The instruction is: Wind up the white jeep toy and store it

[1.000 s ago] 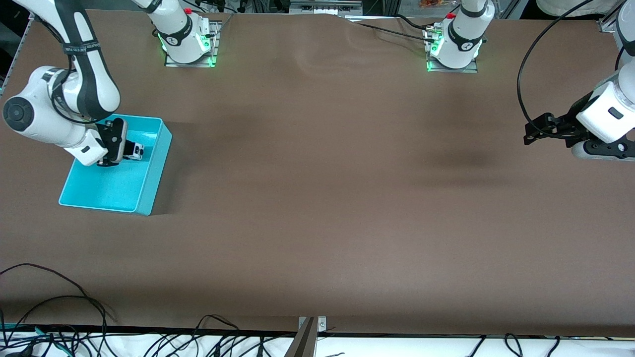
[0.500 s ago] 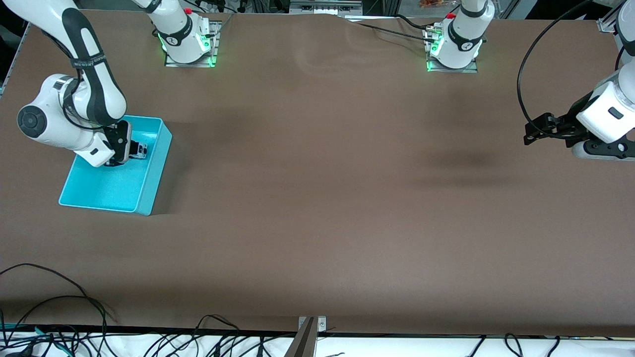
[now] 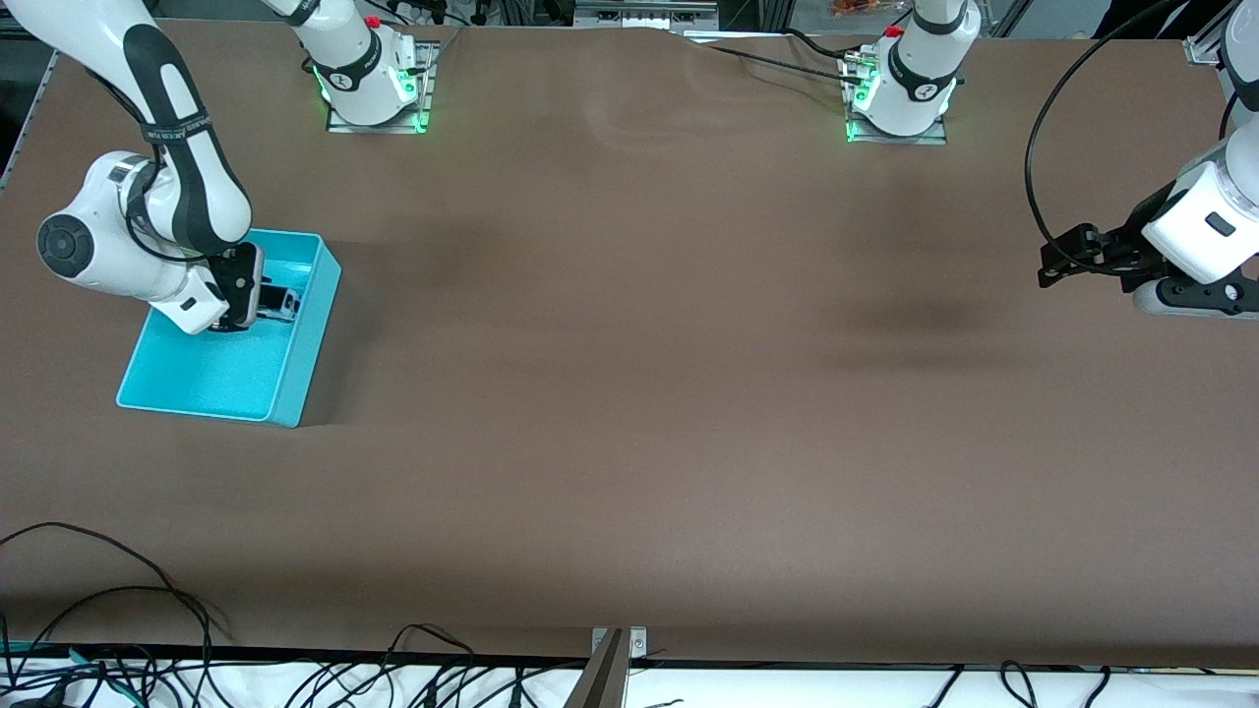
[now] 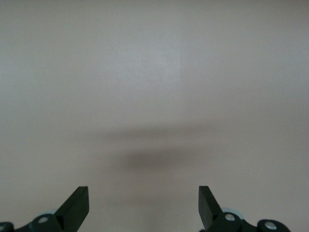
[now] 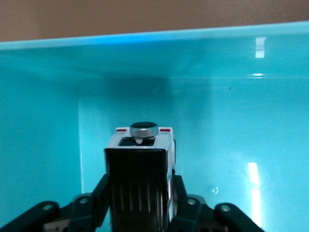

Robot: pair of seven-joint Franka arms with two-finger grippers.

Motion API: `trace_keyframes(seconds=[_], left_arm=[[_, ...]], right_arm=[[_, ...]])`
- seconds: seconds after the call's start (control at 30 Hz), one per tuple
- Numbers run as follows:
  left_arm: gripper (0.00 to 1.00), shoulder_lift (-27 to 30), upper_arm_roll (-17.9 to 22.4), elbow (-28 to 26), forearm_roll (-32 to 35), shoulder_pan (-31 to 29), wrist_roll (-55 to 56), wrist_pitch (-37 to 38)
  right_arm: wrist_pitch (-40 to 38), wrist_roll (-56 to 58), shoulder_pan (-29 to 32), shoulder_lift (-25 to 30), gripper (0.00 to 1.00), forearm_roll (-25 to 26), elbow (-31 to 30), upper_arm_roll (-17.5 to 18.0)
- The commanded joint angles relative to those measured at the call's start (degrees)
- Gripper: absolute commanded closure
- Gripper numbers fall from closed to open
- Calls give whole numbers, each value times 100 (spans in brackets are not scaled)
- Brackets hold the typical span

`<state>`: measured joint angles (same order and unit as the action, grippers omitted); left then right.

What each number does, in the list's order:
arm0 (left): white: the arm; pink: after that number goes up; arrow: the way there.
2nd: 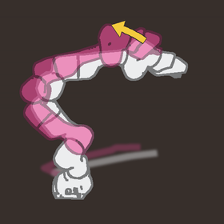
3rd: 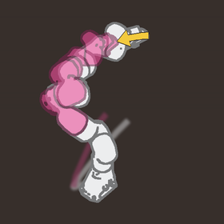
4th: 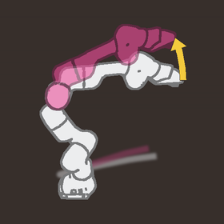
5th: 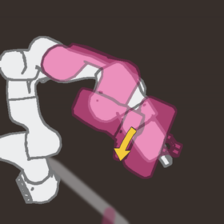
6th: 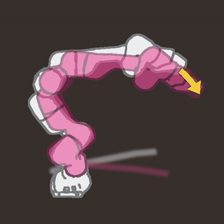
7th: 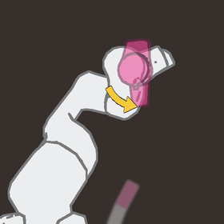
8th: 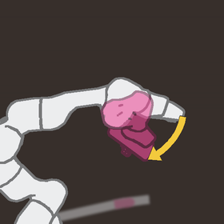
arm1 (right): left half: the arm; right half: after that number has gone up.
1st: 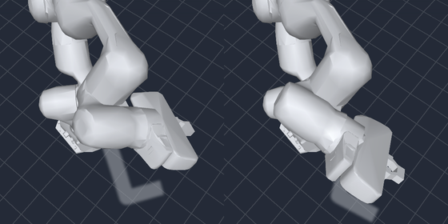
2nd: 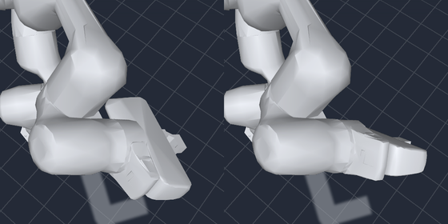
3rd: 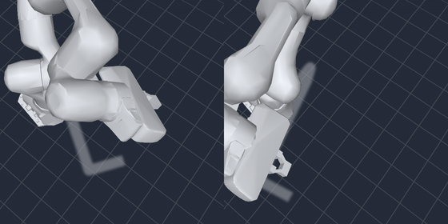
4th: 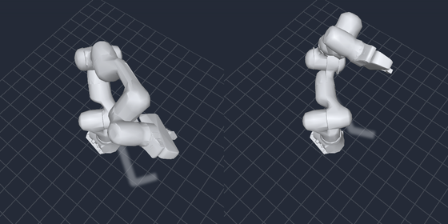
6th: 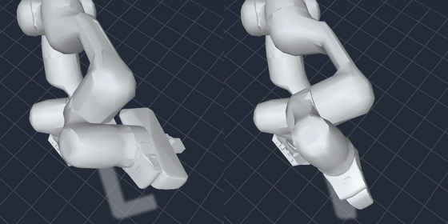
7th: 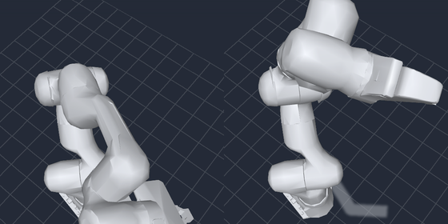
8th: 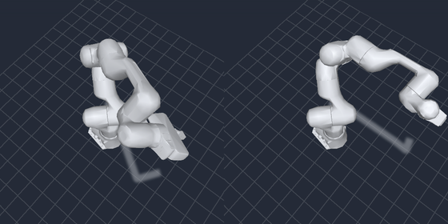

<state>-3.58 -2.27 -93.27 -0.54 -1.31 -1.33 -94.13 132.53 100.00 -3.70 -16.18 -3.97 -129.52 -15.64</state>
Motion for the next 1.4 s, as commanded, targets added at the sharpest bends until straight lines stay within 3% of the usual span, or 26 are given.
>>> trace_keyframes(seconds=[0.0, 0.37, 0.73, 1.0, 1.37], left_arm=[[0, -81, -10, 186, -95, -19, -7, 150], [0, -90, -1, 186, -95, -19, -7, 150], [0, -90, -1, 186, -95, -19, -25, 150], [0, -90, -10, 186, -95, -19, -25, 150], [0, -90, -10, 195, -95, -19, -25, 150]], right_arm=[[-832, 143, 1, 177, 0, -122, 611, 44], [-2547, -67, -43, 186, 0, -166, 2422, 290], [-3839, -2930, -70, 186, 0, -122, 3987, 808], [-4130, -5225, -70, 230, 0, -52, 4462, 1142], [-4376, -8073, -131, 230, 0, -17, 4822, 1177]])
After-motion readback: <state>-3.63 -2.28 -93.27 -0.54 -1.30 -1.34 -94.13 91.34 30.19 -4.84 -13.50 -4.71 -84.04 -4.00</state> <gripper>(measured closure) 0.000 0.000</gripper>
